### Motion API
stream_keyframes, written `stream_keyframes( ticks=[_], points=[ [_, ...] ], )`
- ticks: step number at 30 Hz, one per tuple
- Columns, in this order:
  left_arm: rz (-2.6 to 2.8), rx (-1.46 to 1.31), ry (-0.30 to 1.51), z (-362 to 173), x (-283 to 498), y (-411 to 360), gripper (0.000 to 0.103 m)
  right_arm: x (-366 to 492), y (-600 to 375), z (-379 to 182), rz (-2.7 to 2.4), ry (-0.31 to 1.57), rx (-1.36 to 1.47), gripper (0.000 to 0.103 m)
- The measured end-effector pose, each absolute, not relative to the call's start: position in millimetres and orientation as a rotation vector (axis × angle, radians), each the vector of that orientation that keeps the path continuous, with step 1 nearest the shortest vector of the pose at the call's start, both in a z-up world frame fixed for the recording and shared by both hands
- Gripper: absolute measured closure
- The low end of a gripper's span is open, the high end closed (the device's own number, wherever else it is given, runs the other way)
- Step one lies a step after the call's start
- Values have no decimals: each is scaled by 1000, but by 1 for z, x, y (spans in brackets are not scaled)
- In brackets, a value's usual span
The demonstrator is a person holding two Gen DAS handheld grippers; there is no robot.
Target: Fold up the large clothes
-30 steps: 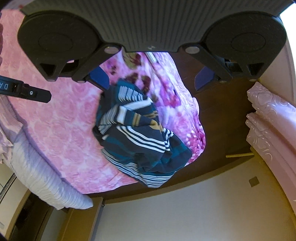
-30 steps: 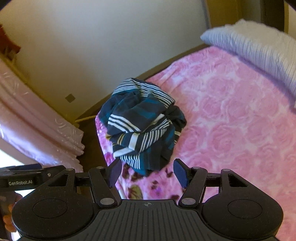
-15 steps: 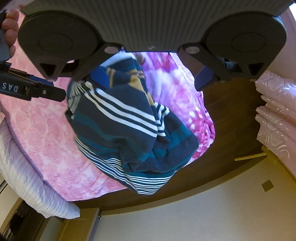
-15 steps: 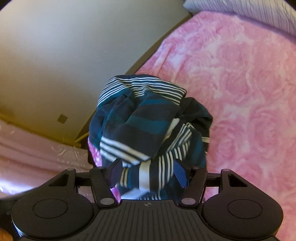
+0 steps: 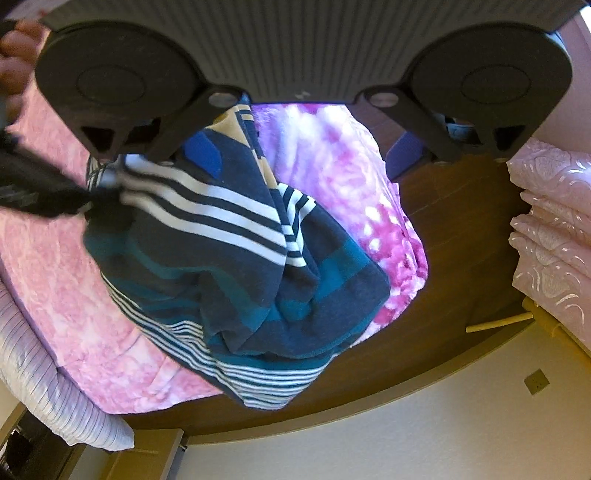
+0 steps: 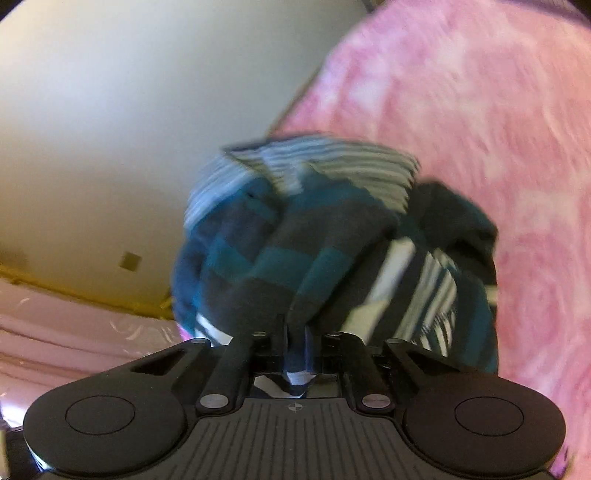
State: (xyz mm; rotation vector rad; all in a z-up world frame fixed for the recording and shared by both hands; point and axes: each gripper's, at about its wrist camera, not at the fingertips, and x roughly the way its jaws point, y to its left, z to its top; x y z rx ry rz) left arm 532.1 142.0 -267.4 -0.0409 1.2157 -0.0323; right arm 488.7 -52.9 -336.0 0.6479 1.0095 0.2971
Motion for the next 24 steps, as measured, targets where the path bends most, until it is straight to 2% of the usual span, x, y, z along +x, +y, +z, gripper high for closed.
stream_keyframes(
  ticks=[7, 13, 24],
  points=[
    [-93, -29, 1117, -217, 522, 124, 10, 456, -105, -223, 337, 681, 720, 101],
    [-218, 7, 988, -156, 492, 79, 10, 394, -166, -120, 333, 384, 723, 101],
    [-563, 58, 770, -52, 368, -45, 9, 184, -297, 58, 158, -131, 634, 101]
  ],
)
